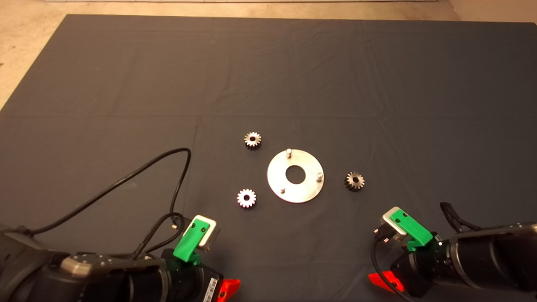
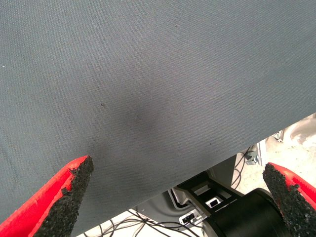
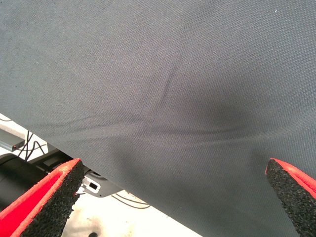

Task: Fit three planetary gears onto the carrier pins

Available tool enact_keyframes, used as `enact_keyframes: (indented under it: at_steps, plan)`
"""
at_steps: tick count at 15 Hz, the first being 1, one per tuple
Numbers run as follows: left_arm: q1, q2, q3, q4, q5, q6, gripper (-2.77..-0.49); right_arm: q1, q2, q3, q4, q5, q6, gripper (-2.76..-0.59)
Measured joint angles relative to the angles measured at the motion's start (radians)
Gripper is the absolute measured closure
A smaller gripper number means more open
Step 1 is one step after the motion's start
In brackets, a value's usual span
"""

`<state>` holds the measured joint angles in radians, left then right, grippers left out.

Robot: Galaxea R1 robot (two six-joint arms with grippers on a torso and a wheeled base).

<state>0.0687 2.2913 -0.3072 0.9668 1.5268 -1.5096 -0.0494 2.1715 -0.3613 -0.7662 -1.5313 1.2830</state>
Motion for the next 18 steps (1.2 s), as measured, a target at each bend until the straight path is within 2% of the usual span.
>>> enact_keyframes:
  at_steps: [4,7,9,13,17,18]
  plan:
    - [0.0,0.0,0.0,0.0,0.0,0.0,-2.48,0.004,0.0,0.001,0.0,0.0,0.0,-2.75]
    - [0.0,0.0,0.0,0.0,0.0,0.0,-2.48,0.057,-0.003,0.001,0.001,-0.001,-0.003,-2.75]
    - [0.0,0.005,0.0,0.0,0.0,0.0,-2.48,0.083,-0.003,-0.013,0.006,0.001,-0.026,-2.75]
    - [0.0,0.005,0.0,0.0,0.0,0.0,-2.48,0.12,-0.003,-0.12,0.015,0.001,-0.111,-2.75]
    - [0.0,0.016,0.0,0.0,0.0,0.0,-2.48,0.141,-0.003,-0.264,0.019,-0.002,-0.23,-2.75]
    - [0.0,0.022,0.0,0.0,0.0,0.0,-2.48,0.147,-0.003,-0.278,0.02,-0.002,-0.242,-2.75]
